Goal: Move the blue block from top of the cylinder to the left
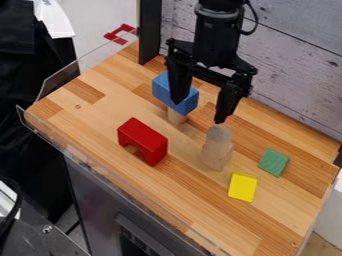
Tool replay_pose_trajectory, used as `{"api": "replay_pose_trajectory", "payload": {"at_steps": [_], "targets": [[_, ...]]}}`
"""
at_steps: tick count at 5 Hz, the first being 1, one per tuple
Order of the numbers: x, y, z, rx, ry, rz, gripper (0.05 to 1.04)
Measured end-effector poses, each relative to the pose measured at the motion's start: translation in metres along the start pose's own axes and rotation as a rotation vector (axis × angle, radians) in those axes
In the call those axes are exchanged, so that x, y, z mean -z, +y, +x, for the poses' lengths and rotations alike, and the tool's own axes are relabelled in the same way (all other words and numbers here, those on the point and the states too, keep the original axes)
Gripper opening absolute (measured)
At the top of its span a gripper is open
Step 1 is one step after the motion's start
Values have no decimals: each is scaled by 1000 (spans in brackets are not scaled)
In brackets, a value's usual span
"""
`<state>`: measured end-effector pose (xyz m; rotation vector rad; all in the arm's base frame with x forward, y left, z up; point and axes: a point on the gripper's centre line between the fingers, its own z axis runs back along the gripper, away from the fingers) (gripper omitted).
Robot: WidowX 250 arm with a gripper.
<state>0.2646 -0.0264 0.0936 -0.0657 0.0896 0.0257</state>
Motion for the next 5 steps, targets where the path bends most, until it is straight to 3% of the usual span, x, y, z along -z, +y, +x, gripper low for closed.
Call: {"api": "replay_pose_trajectory", "payload": {"at_steps": [1, 2, 4, 5], "targets": [[7, 0, -2, 0, 28, 2, 999], [3, -3, 8, -119, -29, 8, 999], [-9, -5, 22, -252, -124, -46, 999], [-14, 1, 27, -379, -165, -62, 999]]}}
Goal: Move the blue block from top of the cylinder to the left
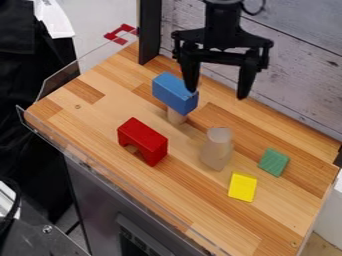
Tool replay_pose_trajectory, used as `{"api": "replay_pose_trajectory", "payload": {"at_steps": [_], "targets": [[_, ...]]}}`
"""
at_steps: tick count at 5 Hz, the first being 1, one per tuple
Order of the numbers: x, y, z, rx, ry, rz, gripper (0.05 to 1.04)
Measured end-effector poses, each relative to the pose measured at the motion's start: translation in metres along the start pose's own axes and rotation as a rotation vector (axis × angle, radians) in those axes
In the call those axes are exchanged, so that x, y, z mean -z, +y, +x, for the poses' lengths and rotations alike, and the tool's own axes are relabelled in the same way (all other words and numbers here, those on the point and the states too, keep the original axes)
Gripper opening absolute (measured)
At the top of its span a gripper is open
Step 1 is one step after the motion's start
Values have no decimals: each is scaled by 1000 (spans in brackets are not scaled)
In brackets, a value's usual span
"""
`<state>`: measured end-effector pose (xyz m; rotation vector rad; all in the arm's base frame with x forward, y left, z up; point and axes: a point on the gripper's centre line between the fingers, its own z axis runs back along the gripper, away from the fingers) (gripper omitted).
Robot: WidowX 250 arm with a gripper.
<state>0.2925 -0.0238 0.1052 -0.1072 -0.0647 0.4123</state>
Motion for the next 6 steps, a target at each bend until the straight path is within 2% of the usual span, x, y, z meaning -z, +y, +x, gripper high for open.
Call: {"api": "replay_pose_trajectory", "payload": {"at_steps": [1, 2, 3, 4, 5, 6], "targets": [[-5, 12, 4, -187, -18, 78, 999], [-13, 14, 10, -254, -31, 80, 999], [-9, 21, 15, -376, -15, 99, 999], [-6, 23, 20, -477, -3, 77, 999], [-3, 27, 28, -570, 11, 118, 999], [-2, 27, 29, -712, 0, 131, 999]]}}
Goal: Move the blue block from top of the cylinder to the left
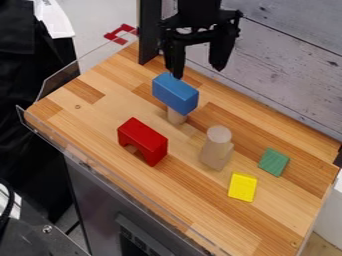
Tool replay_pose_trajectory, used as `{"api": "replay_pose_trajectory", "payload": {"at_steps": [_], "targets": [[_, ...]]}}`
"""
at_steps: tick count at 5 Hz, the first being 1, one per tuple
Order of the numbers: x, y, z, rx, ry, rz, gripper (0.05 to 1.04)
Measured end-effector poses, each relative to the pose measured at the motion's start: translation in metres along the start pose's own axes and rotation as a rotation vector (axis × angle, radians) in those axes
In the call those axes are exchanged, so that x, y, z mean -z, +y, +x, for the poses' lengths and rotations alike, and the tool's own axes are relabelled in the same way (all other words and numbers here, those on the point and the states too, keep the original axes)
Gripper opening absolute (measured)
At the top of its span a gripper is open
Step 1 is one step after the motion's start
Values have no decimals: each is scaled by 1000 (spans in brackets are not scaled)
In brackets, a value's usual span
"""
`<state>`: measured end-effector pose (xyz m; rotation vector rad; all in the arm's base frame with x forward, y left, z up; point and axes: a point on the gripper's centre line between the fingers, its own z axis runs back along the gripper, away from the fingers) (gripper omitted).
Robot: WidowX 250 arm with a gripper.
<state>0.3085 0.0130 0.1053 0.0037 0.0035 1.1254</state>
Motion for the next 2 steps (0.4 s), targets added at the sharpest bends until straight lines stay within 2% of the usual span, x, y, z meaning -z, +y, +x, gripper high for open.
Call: {"api": "replay_pose_trajectory", "payload": {"at_steps": [1, 2], "targets": [[7, -1, 3, -50, 12, -40, 999], [11, 7, 13, -90, 53, -36, 999]]}}
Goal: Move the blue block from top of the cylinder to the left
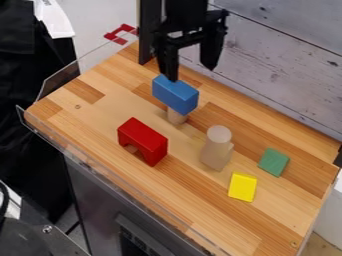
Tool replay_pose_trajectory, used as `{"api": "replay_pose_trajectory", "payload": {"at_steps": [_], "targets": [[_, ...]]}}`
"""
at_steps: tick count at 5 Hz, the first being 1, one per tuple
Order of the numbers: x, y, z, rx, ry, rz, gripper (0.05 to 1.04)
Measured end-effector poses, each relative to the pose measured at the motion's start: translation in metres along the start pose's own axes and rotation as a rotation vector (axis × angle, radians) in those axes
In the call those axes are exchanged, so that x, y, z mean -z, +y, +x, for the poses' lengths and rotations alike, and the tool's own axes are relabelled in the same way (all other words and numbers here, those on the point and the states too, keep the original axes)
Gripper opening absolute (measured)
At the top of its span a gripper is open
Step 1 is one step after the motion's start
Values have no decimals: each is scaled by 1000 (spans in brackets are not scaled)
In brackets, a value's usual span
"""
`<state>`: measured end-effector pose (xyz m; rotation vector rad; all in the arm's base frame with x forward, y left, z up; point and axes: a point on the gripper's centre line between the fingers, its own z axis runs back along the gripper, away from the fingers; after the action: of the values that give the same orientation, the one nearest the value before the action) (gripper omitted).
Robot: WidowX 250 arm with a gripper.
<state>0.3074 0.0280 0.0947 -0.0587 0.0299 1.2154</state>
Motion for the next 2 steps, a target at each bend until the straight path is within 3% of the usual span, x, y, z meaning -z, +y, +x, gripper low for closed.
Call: {"api": "replay_pose_trajectory", "payload": {"at_steps": [2], "targets": [[16, 9, 17, -56, 65, -17, 999]]}}
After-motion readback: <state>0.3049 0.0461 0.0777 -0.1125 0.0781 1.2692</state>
